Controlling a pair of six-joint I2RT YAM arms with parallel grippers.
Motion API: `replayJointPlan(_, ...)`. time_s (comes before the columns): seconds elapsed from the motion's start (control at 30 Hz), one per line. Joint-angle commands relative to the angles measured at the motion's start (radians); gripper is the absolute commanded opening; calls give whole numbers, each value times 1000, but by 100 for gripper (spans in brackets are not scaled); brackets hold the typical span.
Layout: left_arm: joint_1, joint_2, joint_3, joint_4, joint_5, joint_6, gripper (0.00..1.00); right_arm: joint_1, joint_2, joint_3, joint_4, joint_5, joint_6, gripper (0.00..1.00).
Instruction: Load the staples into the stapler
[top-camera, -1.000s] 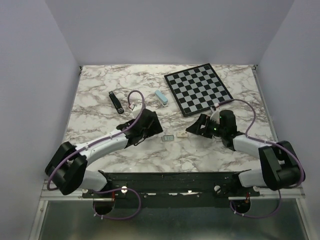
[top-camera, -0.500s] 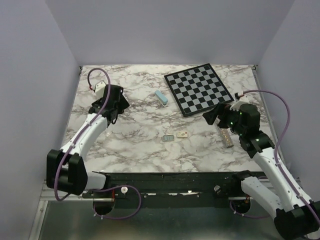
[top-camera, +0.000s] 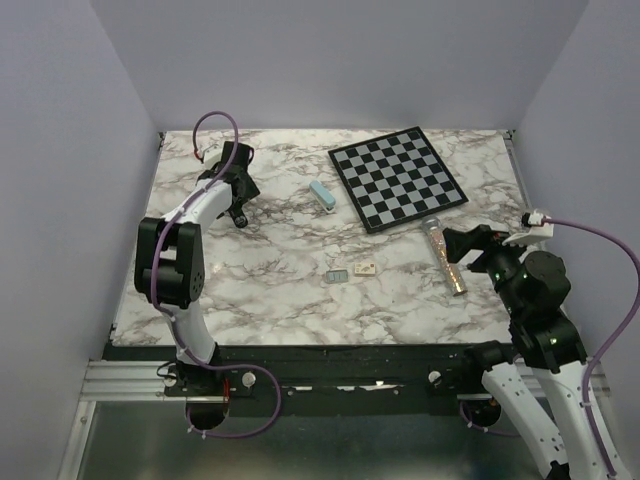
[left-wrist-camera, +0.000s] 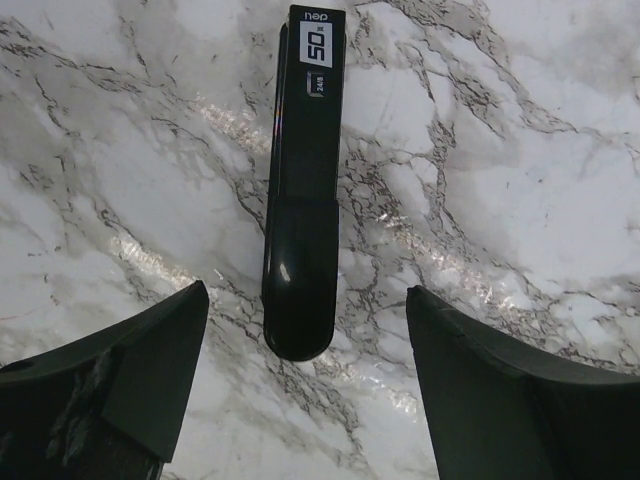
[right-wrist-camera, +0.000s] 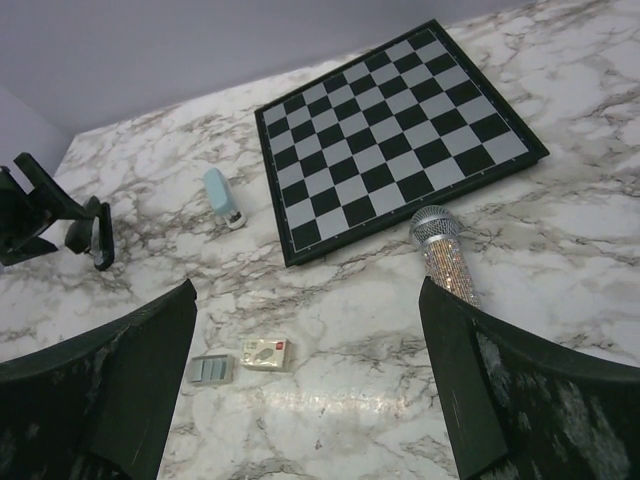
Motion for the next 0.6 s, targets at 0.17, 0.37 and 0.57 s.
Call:
replayJointPlan(0.17, 15, 119, 78, -45, 22, -10, 57, 15, -19, -66, -30, 67, -35, 100)
replayJointPlan(0.37, -5, -2, -43, -45, 46, -5, 16, 42, -45, -94, -4, 50, -50, 100)
replayJointPlan(0.57, -94, -184, -251, -58, 63, -68, 9, 67, -80, -106, 3, 47, -55, 100)
